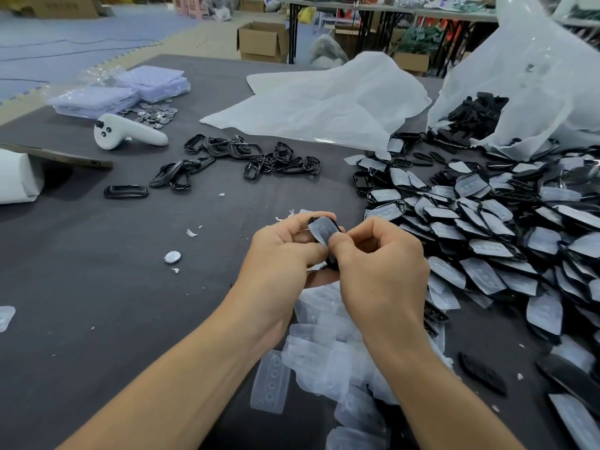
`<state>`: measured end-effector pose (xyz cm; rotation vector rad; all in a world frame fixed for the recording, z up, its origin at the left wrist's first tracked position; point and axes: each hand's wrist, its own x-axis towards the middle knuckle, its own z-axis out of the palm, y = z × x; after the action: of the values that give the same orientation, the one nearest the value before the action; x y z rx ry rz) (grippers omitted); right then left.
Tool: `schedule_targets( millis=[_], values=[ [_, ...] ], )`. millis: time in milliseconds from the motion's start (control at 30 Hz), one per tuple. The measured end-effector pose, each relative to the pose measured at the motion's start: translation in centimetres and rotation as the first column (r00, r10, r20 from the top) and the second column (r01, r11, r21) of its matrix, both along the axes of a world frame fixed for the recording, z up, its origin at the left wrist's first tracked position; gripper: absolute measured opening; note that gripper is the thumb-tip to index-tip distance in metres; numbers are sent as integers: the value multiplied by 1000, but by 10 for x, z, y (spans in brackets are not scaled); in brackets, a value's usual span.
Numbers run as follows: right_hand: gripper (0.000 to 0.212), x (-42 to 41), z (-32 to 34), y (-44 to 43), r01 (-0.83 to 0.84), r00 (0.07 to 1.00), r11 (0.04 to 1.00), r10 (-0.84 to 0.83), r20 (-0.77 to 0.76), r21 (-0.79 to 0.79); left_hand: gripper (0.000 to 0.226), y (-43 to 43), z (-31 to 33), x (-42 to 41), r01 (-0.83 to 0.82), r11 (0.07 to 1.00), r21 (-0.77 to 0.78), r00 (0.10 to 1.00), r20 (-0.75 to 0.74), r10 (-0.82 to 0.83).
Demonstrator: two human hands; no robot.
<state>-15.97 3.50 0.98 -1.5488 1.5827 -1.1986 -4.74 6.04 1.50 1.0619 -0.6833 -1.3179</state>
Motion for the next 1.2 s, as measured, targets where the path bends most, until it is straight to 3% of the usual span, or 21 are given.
schedule_targets(
  millis=[100,600,733,867,1200],
  values=[
    [23,-1,1,1,17,999,1000,-17,-27,-26,40,0,-2,1,20,1000,9,998,-67,-20],
    [38,-5,1,-3,-13,993,999,9,-115,-30,28,0,3,-1,-66,997,39,997,-38,67],
    [24,-10,0,-8,-112,992,993,114,-49,48,32,-2,0,3,-64,997,42,991,121,59],
    [13,-11,-3,-12,-153,988,988,153,30,19,27,-3,0,9,-81,996,41,953,295,65],
    [13,-15,-5,-16,-219,974,976,220,62,-15,25,-3,0,18,-121,992,41,931,352,99]
  ],
)
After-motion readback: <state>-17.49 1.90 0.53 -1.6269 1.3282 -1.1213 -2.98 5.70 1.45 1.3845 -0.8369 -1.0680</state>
